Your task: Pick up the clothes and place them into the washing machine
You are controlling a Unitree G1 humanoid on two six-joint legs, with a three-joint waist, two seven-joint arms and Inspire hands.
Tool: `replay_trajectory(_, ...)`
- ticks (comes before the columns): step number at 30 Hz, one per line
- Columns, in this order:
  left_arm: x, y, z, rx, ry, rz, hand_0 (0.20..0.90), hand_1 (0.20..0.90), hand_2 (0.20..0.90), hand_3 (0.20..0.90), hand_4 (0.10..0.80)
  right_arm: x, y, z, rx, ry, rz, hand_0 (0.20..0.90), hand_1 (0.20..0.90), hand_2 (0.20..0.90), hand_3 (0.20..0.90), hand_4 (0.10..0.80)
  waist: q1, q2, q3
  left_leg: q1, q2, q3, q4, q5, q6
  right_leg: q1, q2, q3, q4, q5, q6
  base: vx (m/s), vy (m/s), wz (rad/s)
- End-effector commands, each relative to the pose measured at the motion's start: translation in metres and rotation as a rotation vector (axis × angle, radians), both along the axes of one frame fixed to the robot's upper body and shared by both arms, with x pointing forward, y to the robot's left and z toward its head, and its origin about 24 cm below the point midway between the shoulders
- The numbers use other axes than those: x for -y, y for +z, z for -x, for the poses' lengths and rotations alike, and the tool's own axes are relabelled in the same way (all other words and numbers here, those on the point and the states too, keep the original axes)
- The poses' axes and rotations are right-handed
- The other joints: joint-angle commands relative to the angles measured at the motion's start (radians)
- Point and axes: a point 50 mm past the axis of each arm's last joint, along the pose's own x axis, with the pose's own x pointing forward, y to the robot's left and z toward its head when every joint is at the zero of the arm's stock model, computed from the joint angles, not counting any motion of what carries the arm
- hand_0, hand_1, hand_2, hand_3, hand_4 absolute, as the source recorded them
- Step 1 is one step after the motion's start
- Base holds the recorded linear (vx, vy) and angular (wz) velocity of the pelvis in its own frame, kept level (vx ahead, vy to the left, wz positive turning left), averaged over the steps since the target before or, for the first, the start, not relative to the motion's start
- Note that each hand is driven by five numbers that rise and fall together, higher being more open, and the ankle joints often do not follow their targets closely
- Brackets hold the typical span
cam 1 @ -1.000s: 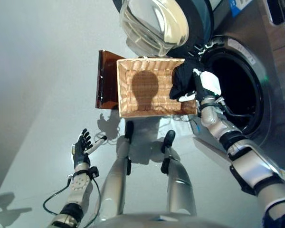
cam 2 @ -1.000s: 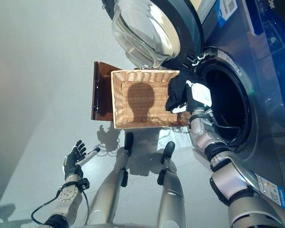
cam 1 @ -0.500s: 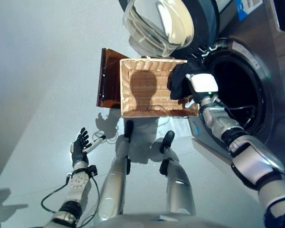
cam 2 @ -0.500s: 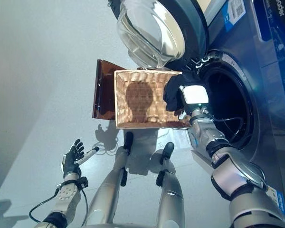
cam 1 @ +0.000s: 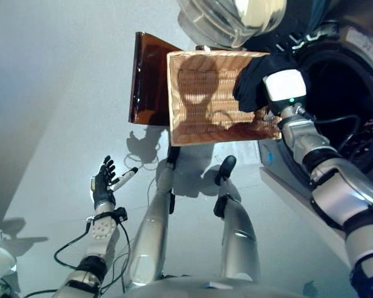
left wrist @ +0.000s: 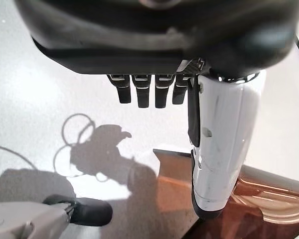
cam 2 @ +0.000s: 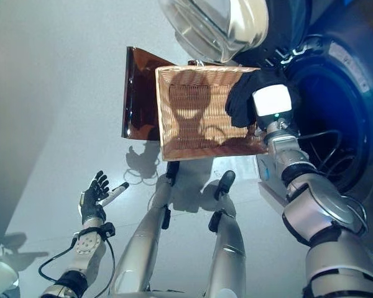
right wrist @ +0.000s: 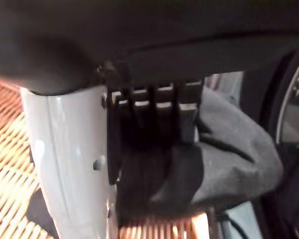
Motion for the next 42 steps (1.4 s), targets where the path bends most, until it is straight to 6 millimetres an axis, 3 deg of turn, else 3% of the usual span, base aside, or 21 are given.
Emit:
replay_trajectory(1, -0.035, 0.025, -0.001, 0.126, 0.111, -0.067, 0.9, 0.9, 0.9, 0.9, 0.8, 0.041, 0.06, 0.007, 0.143, -0.139, 0.171, 0.9, 0.9, 0.9, 0.9, 0.8, 0.009, 0.002, 0.0, -0.07, 0.006, 0.033, 0.13, -0.11, -0.081, 0.018, 0.019, 0.023, -0.07, 0.031, -0.011, 0.0, 0.0, 0.0)
replay_trajectory(6, -0.036, 0.029, -0.001, 0.144, 0.114, -0.074, 0.9, 0.9, 0.9, 0.9, 0.8, 0.048, 0.072, 0.009, 0.17, -0.164, 0.202, 0.9, 0.9, 0.9, 0.9, 0.8, 0.015, 0.015, 0.001, -0.1, 0.004, 0.025, 0.13, -0.108, -0.081, -0.019, 0.016, 0.017, -0.05, 0.022, -0.011, 0.023, -0.001, 0.07)
replay_trajectory(7, -0.036, 0.029, -0.001, 0.144, 0.114, -0.074, 0.9, 0.9, 0.9, 0.9, 0.8, 0.048, 0.072, 0.009, 0.17, -0.164, 0.203, 0.491, 0.491, 0.491, 0.491, 0.508, 0.015, 0.015, 0.0, -0.1, 0.003, 0.025, 0.131, -0.108, -0.081, -0.02, 0.016, 0.017, -0.05, 0.021, -0.011, 0.046, 0.01, 0.08)
replay_trajectory(8, -0.036, 0.03, -0.002, 0.146, 0.115, -0.081, 0.9, 0.9, 0.9, 0.9, 0.8, 0.043, 0.073, 0.007, 0.176, -0.147, 0.205, 0.2, 0.2, 0.2, 0.2, 0.3, 0.014, 0.014, 0.0, -0.102, 0.002, 0.025, 0.131, -0.107, -0.08, -0.022, 0.018, 0.017, -0.048, 0.02, -0.011, 0.031, -0.004, 0.06)
replay_trajectory(16, -0.036, 0.038, -0.005, 0.192, 0.118, -0.1, 0.9, 0.9, 0.9, 0.9, 0.8, 0.036, 0.07, 0.006, 0.181, -0.106, 0.24, 0.2, 0.2, 0.2, 0.2, 0.3, 0.022, 0.025, -0.004, -0.13, -0.005, 0.011, 0.14, -0.113, -0.078, -0.055, 0.012, 0.015, -0.029, 0.006, -0.011, 0.018, -0.002, 0.02)
replay_trajectory(18, -0.036, 0.038, -0.004, 0.196, 0.119, -0.105, 0.9, 0.9, 0.9, 0.9, 0.8, 0.037, 0.071, 0.006, 0.183, -0.112, 0.249, 0.2, 0.2, 0.2, 0.2, 0.3, 0.023, 0.029, -0.011, -0.124, -0.003, 0.005, 0.134, -0.14, -0.082, -0.055, 0.015, 0.025, -0.023, -0.022, -0.004, 0.052, 0.006, 0.15)
replay_trajectory(19, -0.035, 0.039, -0.004, 0.199, 0.117, -0.106, 0.9, 0.9, 0.9, 0.9, 0.8, 0.037, 0.071, 0.005, 0.186, -0.114, 0.252, 0.2, 0.2, 0.2, 0.2, 0.3, 0.023, 0.032, -0.002, -0.14, -0.007, 0.011, 0.14, -0.113, -0.076, -0.07, 0.009, 0.017, -0.02, 0.006, -0.011, -0.11, 0.059, 0.18)
replay_trajectory(30, -0.035, 0.038, -0.005, 0.191, 0.116, -0.132, 0.9, 0.9, 0.9, 0.9, 0.8, 0.02, 0.072, 0.002, 0.255, -0.028, 0.136, 0.2, 0.2, 0.2, 0.2, 0.3, 0.014, 0.032, -0.014, -0.099, -0.015, 0.028, 0.13, -0.108, -0.072, -0.033, 0.005, 0.03, -0.045, 0.034, -0.004, -0.009, 0.026, 0.0)
replay_trajectory(36, -0.034, 0.035, -0.007, 0.174, 0.113, -0.12, 0.9, 0.9, 0.9, 0.9, 0.8, 0.0, 0.071, 0.0, 0.341, 0.093, -0.168, 0.2, 0.2, 0.2, 0.2, 0.3, -0.001, 0.02, -0.026, -0.027, -0.014, 0.046, 0.112, -0.105, -0.075, 0.047, 0.002, 0.036, -0.087, 0.059, 0.002, 0.0, 0.004, -0.1)
replay_trajectory(38, -0.033, 0.033, -0.008, 0.169, 0.119, -0.114, 0.9, 0.9, 0.9, 0.9, 0.8, -0.011, 0.073, 0.0, 0.402, 0.156, -0.402, 0.2, 0.2, 0.2, 0.2, 0.3, -0.01, 0.014, -0.031, -0.001, -0.014, 0.053, 0.103, -0.103, -0.076, 0.073, 0.0, 0.042, -0.101, 0.07, 0.005, 0.0, 0.003, -0.08)
replay_trajectory(40, -0.034, 0.03, -0.006, 0.149, 0.128, -0.109, 0.9, 0.9, 0.9, 0.9, 0.8, -0.02, 0.064, 0.001, 0.415, 0.203, -0.587, 0.2, 0.2, 0.2, 0.2, 0.3, -0.015, 0.008, -0.036, 0.029, -0.014, 0.058, 0.088, -0.101, -0.076, 0.102, 0.0, 0.043, -0.119, 0.078, 0.008, 0.006, 0.0, -0.07)
replay_trajectory(41, -0.034, 0.029, -0.007, 0.144, 0.137, -0.103, 0.9, 0.9, 0.9, 0.9, 0.8, -0.026, 0.056, 0.002, 0.45, 0.228, -0.767, 0.2, 0.2, 0.2, 0.2, 0.3, -0.021, 0.006, -0.039, 0.043, -0.013, 0.062, 0.082, -0.1, -0.075, 0.116, -0.001, 0.044, -0.128, 0.082, 0.01, 0.007, -0.005, -0.09)
replay_trajectory(42, -0.034, 0.029, -0.007, 0.144, 0.136, -0.105, 0.9, 0.9, 0.9, 0.9, 0.8, -0.026, 0.056, 0.003, 0.45, 0.227, -0.769, 0.2, 0.2, 0.2, 0.2, 0.3, -0.02, 0.005, -0.039, 0.045, -0.013, 0.063, 0.082, -0.1, -0.075, 0.117, -0.001, 0.044, -0.129, 0.083, 0.01, 0.017, -0.016, -0.13)
